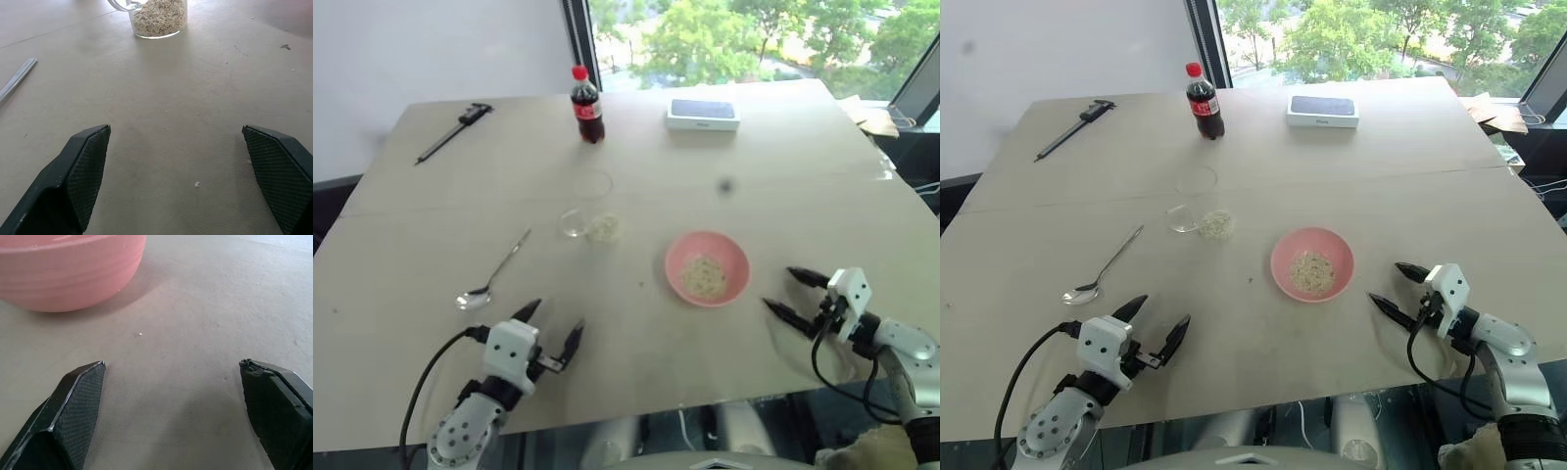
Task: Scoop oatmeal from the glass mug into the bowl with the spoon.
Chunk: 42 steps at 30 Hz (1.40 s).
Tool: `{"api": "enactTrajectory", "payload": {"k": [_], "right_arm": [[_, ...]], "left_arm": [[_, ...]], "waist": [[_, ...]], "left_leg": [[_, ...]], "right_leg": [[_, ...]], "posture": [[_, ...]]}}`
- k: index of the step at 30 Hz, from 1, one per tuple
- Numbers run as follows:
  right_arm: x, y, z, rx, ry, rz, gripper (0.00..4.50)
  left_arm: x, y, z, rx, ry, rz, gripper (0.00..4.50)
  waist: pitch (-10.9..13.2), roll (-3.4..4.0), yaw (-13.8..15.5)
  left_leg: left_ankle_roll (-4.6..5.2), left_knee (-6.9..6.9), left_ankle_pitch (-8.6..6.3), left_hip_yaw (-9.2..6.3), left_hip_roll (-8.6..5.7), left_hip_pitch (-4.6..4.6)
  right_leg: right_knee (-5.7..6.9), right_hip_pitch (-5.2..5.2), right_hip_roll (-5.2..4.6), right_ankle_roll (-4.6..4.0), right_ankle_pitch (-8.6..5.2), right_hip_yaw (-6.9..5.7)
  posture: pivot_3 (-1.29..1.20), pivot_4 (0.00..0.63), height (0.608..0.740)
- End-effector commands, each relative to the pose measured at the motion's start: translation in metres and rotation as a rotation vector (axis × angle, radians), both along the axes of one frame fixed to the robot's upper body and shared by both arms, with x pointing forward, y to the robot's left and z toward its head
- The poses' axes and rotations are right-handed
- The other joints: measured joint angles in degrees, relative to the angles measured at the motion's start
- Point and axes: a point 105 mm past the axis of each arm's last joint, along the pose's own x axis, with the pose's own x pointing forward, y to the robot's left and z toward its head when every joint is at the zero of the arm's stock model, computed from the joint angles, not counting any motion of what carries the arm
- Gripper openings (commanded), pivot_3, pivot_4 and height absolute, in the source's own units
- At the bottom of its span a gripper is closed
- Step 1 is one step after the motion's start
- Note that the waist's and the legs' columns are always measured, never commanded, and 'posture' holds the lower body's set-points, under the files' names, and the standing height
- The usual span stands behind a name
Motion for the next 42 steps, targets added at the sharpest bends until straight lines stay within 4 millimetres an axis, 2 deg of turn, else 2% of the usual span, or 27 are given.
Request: {"api": "enactTrajectory", "payload": {"k": [1,25,31,33,37,40,42], "right_arm": [[0.000,-0.005,0.004,0.004,-0.016,-0.017,4.42],[0.000,-0.003,0.004,-0.001,-0.022,-0.007,4.42],[-0.003,-0.004,0.008,0.001,-0.026,0.006,4.42],[-0.004,-0.006,0.016,0.034,-0.031,0.007,4.42],[-0.013,-0.012,0.050,0.011,-0.028,0.080,4.42],[-0.012,-0.005,0.084,0.056,-0.043,0.132,4.42],[-0.014,0.004,0.098,0.034,-0.047,0.199,4.42]], "left_arm": [[-0.005,-0.005,0.002,-0.003,0.003,-0.029,4.50],[-0.001,-0.004,0.005,-0.025,-0.015,-0.017,4.50],[0.000,-0.001,0.012,-0.029,-0.031,-0.007,4.50],[0.003,0.003,0.017,-0.021,-0.037,0.009,4.50],[0.009,0.025,0.041,0.002,-0.047,0.096,4.50],[0.019,0.048,0.056,-0.053,-0.048,0.188,4.50],[0.026,0.061,0.063,-0.050,-0.042,0.224,4.50]], "waist": [[0.0,0.00,0.0],[0.2,-0.13,0.0],[0.2,-0.13,0.0],[0.2,-0.12,0.0],[0.3,0.03,0.0],[0.4,0.06,0.0],[0.4,0.05,0.0]], "left_leg": [[0.00,0.00,0.00,0.00,0.00,0.00],[0.00,0.00,0.00,-0.02,0.01,-0.01],[0.00,0.00,0.00,-0.02,0.01,-0.01],[0.00,0.00,0.00,-0.04,0.01,-0.01],[-0.01,0.01,0.01,-0.04,0.00,-0.28],[-0.02,0.10,0.04,-0.09,-0.03,-0.70],[-0.05,0.11,0.05,-0.11,0.00,-0.67]], "right_leg": [[0.00,0.00,0.00,0.00,0.00,0.00],[0.00,0.00,-0.01,-0.01,0.00,-0.02],[0.00,0.00,-0.01,-0.01,0.00,-0.02],[0.00,0.00,0.00,-0.01,0.00,-0.03],[0.02,-0.26,0.01,-0.01,0.01,-0.04],[0.17,-0.70,0.03,-0.09,0.24,-0.05],[0.21,-0.71,0.10,-0.08,0.26,-0.09]], "posture": [[0.00,0.150,0.740],[0.00,0.150,0.740],[0.00,0.150,0.740],[0.00,0.150,0.740],[0.00,0.150,0.740],[0.00,0.150,0.740],[0.00,0.150,0.740]]}}
